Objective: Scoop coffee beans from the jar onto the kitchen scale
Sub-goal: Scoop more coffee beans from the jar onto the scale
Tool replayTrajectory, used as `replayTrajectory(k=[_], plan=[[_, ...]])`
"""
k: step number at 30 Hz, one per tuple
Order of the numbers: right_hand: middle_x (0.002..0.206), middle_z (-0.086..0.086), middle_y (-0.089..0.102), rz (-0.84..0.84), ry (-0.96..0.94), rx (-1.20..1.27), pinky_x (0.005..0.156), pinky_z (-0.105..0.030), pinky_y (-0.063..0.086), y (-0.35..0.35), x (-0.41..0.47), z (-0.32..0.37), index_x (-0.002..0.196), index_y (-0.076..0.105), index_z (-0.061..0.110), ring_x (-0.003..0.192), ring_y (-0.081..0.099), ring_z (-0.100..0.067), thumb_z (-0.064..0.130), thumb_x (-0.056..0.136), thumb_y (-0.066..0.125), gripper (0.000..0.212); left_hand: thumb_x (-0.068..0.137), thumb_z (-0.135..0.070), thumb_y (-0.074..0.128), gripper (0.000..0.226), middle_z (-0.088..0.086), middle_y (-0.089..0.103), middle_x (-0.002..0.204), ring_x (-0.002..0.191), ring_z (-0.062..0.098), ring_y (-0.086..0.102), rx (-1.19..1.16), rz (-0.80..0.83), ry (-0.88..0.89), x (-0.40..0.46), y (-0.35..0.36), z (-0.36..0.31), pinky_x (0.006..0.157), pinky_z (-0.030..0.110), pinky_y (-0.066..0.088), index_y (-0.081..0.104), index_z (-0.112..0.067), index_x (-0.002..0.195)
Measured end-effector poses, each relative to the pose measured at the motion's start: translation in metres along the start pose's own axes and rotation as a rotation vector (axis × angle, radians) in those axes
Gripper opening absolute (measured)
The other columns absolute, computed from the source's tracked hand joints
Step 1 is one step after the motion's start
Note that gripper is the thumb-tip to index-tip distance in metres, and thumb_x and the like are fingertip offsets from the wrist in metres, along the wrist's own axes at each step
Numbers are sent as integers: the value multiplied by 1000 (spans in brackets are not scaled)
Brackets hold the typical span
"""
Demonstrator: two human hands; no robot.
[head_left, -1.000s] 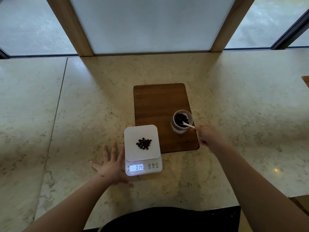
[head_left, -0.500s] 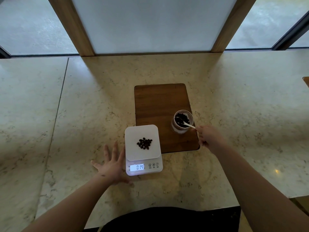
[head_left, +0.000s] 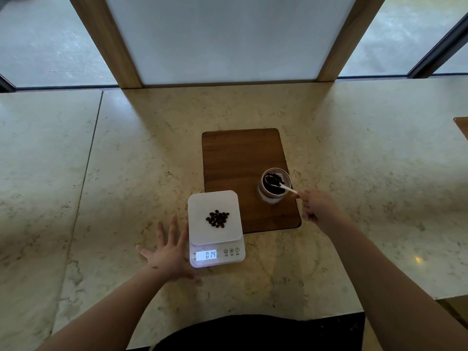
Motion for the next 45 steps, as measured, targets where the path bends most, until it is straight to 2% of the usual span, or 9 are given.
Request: replayTrajectory(k=[7,10,14,22,29,32,38,42,45], plan=[[38,9,31,6,-77,6,35,-20,29,-1,-6,4,98,65,-1,32,29,-6,12,100,50,20,47,-93,75,163,-7,-71,135,121,34,-67,8,14,-6,2,0,0,101,94,-2,-57,-44,129],[41,9,31,32,-104,-2,35,-20,29,3,-11,5,88,68,1,33,29,-7,13,100,51,24,50,-92,76,162,-6,-71,134,124,36,-65,9,12,-11,2,0,-1,102,94,0,-56,-44,131],[47,7,32,65,-129,-24,42,-24,28,15,-22,4,73,68,14,38,29,-8,16,101,53,32,51,-91,76,161,-7,-72,133,126,36,-63,9,4,-9,2,0,0,102,94,1,-55,-44,132],[49,7,34,166,-120,-123,43,-24,30,56,-44,-9,94,70,4,43,31,-8,20,103,48,29,51,-91,76,161,-6,-68,139,119,34,-66,-3,18,-1,4,1,0,101,94,-2,-51,-43,138],[53,4,37,190,-63,-199,46,-26,33,85,-41,-31,92,71,6,46,35,-10,20,102,49,28,49,-98,68,159,-3,-66,140,131,41,-58,7,8,-13,9,2,0,99,95,-1,-58,-42,129],[52,6,38,201,-55,-236,44,-25,34,93,-34,-37,93,72,7,44,36,-8,22,101,49,29,47,-97,70,162,-3,-68,138,126,39,-62,-4,16,-21,10,3,1,97,95,-4,-60,-42,127],[55,1,38,185,-51,-278,43,-27,36,103,-19,-41,93,72,6,45,37,-10,23,101,49,30,53,-92,73,161,-4,-69,134,128,39,-61,-18,20,-6,9,4,0,99,95,-2,-52,-39,139],[53,1,38,191,-85,-302,40,-25,37,107,-14,-40,94,72,7,43,37,-10,24,102,49,30,53,-92,73,162,-6,-74,127,126,39,-62,-27,7,-1,10,5,2,98,95,-5,-56,-40,135],[53,1,40,175,-116,-362,43,-29,39,108,-10,-39,89,73,12,44,39,-12,26,101,49,30,51,-93,73,162,-8,-76,124,123,37,-65,-23,-4,-2,11,5,3,97,95,-5,-58,-41,131]])
Point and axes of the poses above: each hand's wrist, its own x-axis towards the middle knuckle, its own y-axis out of the palm, z = x × y, the point moved 2 cm from there along x, towards the middle knuckle
